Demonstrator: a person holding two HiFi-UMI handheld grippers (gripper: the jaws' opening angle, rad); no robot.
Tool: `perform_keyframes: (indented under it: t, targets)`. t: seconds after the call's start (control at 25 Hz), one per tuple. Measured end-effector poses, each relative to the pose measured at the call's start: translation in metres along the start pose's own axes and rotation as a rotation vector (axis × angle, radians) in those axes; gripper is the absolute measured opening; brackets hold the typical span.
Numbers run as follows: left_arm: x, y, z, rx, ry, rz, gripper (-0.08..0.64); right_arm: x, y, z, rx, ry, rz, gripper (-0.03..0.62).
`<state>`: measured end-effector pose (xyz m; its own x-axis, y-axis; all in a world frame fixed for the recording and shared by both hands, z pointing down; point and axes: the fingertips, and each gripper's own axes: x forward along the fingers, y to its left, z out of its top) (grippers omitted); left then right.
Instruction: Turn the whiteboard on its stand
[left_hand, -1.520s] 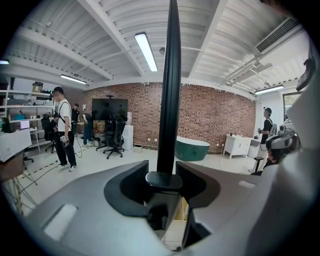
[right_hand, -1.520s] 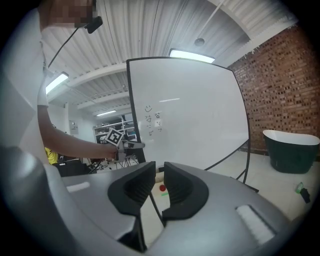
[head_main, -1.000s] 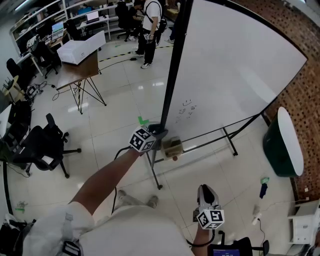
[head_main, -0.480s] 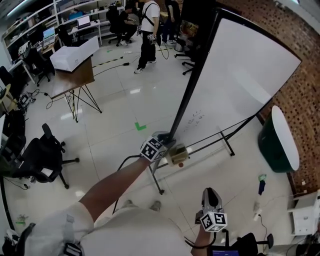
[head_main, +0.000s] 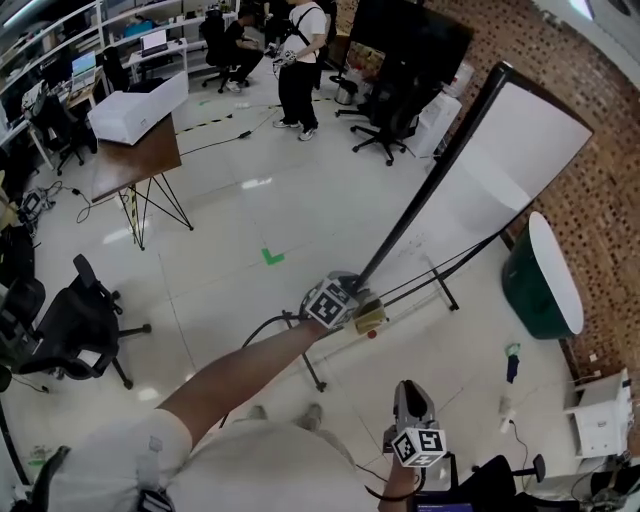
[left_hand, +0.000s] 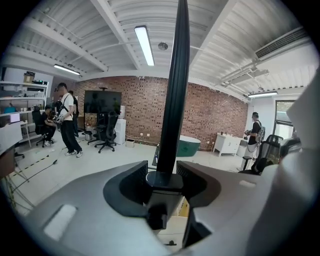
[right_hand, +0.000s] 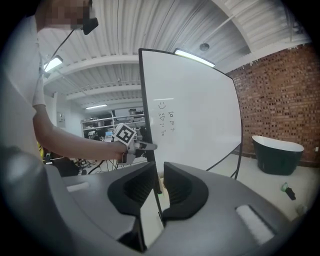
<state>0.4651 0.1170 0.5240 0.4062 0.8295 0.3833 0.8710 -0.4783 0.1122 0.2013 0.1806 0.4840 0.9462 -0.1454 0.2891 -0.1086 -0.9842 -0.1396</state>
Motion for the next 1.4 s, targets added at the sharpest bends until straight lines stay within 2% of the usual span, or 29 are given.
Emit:
perform_keyframes:
  t: [0.24,0.48,0.8,1.04,1.2,1.4]
  targets:
    - [-0.007,0.002,-0.003,0.012,0.004,-0.007,0.196,-0.008,0.036,-0.003,-0.061,0.004,-0.008,0.055]
    - [-0.013,-0.001,-0.004,0.021,-0.007,-0.017,0.196,-0.023,0.06,-0.008,-0.038,-0.012,-0.052,0.055]
    - [-0.025,-0.007,-0.01,0.03,0.004,-0.041,0.196,-0.038,0.085,-0.017,-0.028,-0.013,-0.052,0.055]
    - [-0.041,-0.012,-0.018,0.04,-0.006,-0.048,0.196,-0.042,0.108,-0.032,-0.026,0.021,-0.022,0.055]
    - [-0.047,-0.011,-0.015,0.074,-0.01,-0.068,0.196,-0.034,0.115,-0.027,-0.035,0.002,0.006,0.055]
    - [-0.061,-0.011,-0.023,0.071,0.005,-0.079,0.195,-0.025,0.12,-0.023,-0.034,-0.014,0.053,0.055]
